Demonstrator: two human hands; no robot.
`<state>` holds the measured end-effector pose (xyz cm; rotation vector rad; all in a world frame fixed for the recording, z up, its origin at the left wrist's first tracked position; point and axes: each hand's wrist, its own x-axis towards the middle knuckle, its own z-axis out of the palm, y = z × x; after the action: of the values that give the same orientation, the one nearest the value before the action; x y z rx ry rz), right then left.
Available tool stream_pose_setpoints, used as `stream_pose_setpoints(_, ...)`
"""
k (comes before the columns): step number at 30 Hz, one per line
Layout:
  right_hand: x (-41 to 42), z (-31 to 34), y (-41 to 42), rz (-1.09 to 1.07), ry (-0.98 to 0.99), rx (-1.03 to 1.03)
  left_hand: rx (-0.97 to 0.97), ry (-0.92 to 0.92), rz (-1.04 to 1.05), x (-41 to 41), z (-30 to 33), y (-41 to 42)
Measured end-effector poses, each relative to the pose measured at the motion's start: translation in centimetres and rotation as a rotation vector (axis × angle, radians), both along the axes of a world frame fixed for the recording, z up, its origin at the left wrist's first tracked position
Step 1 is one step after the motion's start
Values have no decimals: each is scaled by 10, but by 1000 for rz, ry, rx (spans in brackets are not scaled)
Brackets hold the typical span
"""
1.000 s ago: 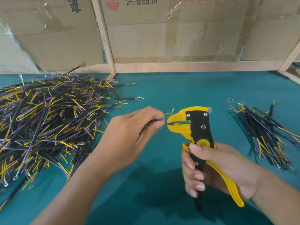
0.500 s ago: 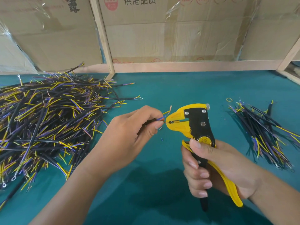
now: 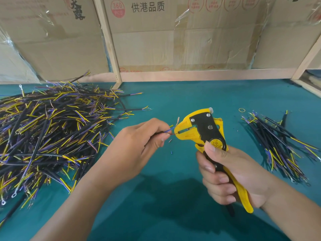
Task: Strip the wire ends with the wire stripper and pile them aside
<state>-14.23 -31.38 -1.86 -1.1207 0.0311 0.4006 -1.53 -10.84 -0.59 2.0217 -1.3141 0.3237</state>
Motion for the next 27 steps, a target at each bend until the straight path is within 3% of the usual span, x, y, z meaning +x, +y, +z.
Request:
stream_pose_setpoints(3, 4, 6, -19, -92, -49, 186, -82, 22, 107, 15, 4, 14)
stream_pose_setpoints(5, 5, 18, -35, -242, -103, 174, -177, 70, 175, 25, 7, 25)
stream_pose_setpoints(8, 7, 18, -39, -360, -117, 129, -160, 62, 142, 23, 7, 21)
stream_pose_setpoints(19, 10, -2, -10, -299, -43, 103, -81, 203, -16, 9, -7, 4)
stream_pose_setpoints(27, 9, -12, 7, -267, -118, 25, -7, 313, -121, -10, -20, -12)
